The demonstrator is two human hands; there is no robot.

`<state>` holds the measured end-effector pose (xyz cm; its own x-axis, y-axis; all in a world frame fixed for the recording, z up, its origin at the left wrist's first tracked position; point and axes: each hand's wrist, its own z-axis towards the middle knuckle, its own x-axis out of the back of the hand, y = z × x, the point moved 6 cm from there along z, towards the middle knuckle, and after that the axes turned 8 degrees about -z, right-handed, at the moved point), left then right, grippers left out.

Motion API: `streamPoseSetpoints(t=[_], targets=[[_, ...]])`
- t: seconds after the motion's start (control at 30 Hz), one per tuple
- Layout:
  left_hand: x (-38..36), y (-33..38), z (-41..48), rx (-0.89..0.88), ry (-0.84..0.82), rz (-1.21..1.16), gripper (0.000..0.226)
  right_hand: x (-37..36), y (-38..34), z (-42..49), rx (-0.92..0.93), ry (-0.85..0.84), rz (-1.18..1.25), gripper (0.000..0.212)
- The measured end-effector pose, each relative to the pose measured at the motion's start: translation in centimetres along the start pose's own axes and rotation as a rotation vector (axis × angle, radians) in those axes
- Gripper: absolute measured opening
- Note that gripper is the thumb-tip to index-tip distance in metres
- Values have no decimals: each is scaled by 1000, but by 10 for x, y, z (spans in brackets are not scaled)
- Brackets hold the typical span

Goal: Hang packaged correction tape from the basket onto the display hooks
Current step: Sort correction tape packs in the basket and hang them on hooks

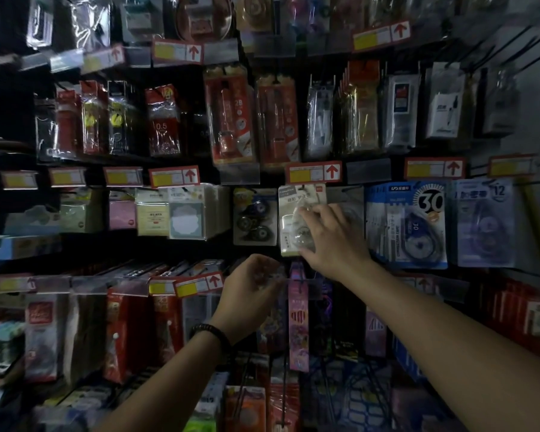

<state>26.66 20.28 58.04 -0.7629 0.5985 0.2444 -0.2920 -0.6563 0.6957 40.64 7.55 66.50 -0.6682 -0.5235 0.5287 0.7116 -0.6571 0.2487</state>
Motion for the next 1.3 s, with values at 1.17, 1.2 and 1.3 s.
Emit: streamPoseSetpoints(t=[1.17, 1.2, 1.3], targets=[[-44, -296, -517, 811, -673, 503, 22, -213, -210, -613, -305, -1070, 751, 17], [-48, -306, -529, 855, -680, 501, 20, -224, -217, -639, -326, -1118, 746, 17], [-57, -334, -566, 981, -675, 482, 18, -255, -231, -708, -380, -1250, 694, 18]])
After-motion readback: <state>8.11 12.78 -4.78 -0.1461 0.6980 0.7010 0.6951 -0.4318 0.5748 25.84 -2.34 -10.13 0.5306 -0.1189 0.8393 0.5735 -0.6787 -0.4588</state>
